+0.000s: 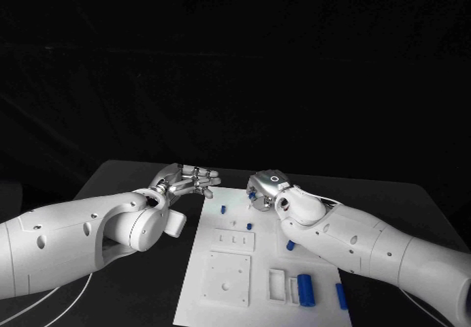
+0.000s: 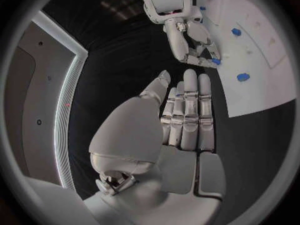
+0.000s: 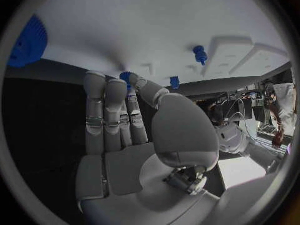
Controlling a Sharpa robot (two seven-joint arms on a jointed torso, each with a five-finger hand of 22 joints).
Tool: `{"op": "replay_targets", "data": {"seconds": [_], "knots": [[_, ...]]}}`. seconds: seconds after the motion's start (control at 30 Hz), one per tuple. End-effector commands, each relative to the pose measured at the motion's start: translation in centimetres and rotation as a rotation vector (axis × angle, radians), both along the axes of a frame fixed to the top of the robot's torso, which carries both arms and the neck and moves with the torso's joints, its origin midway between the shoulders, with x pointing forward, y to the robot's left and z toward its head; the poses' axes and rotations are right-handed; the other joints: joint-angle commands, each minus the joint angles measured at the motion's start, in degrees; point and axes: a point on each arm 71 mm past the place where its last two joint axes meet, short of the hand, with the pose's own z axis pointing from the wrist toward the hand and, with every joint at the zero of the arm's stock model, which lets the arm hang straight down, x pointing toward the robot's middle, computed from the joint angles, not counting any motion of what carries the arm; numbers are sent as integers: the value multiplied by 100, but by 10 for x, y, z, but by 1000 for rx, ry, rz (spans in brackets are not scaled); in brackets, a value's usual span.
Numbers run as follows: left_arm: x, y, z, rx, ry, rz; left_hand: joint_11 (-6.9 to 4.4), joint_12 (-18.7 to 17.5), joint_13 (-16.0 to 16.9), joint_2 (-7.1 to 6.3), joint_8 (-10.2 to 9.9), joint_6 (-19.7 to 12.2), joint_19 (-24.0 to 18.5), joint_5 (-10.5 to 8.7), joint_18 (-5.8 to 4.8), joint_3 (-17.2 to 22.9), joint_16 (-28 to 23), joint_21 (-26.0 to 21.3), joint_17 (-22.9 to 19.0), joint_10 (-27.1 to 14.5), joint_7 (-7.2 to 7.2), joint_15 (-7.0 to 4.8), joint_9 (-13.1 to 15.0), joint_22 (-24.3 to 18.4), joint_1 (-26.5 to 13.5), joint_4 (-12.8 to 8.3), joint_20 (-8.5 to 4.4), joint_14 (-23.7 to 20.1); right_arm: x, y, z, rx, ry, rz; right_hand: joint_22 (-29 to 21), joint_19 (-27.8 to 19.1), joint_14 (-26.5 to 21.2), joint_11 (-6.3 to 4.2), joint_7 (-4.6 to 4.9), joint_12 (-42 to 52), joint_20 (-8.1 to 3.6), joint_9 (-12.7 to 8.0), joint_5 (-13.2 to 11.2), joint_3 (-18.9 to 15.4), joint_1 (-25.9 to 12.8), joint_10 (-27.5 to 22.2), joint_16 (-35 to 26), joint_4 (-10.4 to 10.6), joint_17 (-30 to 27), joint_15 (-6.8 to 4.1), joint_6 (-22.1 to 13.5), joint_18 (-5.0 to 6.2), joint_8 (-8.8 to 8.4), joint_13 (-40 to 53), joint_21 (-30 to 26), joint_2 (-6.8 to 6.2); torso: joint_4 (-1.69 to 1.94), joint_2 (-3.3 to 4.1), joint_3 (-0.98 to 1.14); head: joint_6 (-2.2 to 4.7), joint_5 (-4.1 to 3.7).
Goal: Assemble the parts on the task board
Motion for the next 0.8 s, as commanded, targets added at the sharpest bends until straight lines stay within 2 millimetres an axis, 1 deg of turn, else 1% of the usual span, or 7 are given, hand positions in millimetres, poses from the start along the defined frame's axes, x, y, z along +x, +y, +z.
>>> {"op": "replay_targets", "data": {"seconds": [0.03,0.2,0.33,0.4,0.43,0.5,0.8], "knots": [[0,-3,3,-1,-8,-15,7,6,3,-24,-15,-51,27,12,3,7,17,-21,-5,-46,-6,25,-3,6,-44,-9,19,-19,2,-5,-6,-33,27,-24,5,1,-7,3,28,1,48,-26,24,49,47,-107,-18,-3,-8,41,-111,100,28,-2,-42,-3,-6,7,1,-6,2],[0,-3,3,-1,-8,-15,10,6,4,-35,-15,-61,29,10,3,1,15,-35,-13,-52,-2,26,-3,11,-39,-6,21,-22,2,-6,-5,5,22,-20,-133,7,-4,262,164,8,201,-52,121,-103,-52,-1078,-41,30,-39,222,-894,204,27,-10,-322,-345,-8,8,0,3,-1],[0,-2,3,0,-6,-17,11,6,4,-36,-15,-65,30,10,3,-1,15,-37,-14,-56,-1,27,-3,11,-39,-5,21,-22,2,-8,-3,41,11,-20,-350,128,-17,376,173,33,315,-50,247,-1324,262,-1802,-37,357,-90,300,-1447,388,40,-5,-681,-451,-17,10,1,8,2],[0,-2,3,0,-5,-17,13,6,4,-39,-16,-72,30,10,3,-3,13,-42,-17,-63,0,29,-3,11,-39,-3,22,-23,2,-9,-2,54,4,-20,-397,184,-24,423,61,-13,345,-63,209,-1745,450,-2062,-16,655,-97,327,-1639,434,16,-25,-769,-519,-19,14,2,14,-2],[0,-2,3,0,-5,-18,13,6,4,-39,-16,-72,30,10,3,-3,13,-42,-17,-63,0,29,-3,11,-39,-3,22,-23,2,-9,-2,59,1,-20,-424,223,-33,435,68,-15,356,-64,192,-1885,593,-2168,-5,911,-102,331,-1660,455,14,-29,-835,-597,-16,17,2,12,-5],[0,-2,3,1,-4,-18,16,5,3,-42,-15,-72,30,12,3,-4,11,-45,-18,-72,2,30,-3,12,-36,-4,23,-25,1,-11,-1,70,-4,-20,-429,251,-35,430,51,-18,352,-60,180,-1934,665,-2166,7,1078,-106,328,-1581,457,20,-30,-882,-643,-12,18,3,25,-13],[0,-1,3,1,-5,-15,21,6,3,-44,-14,-70,30,13,4,-6,9,-48,-21,-89,2,33,-2,14,-36,-3,25,-26,-10,-27,8,127,-20,-3,-426,264,-33,328,28,4,285,-52,278,-1893,486,-1441,-21,952,-122,247,-1241,423,27,-8,-922,-539,-27,15,7,69,-50]]}}
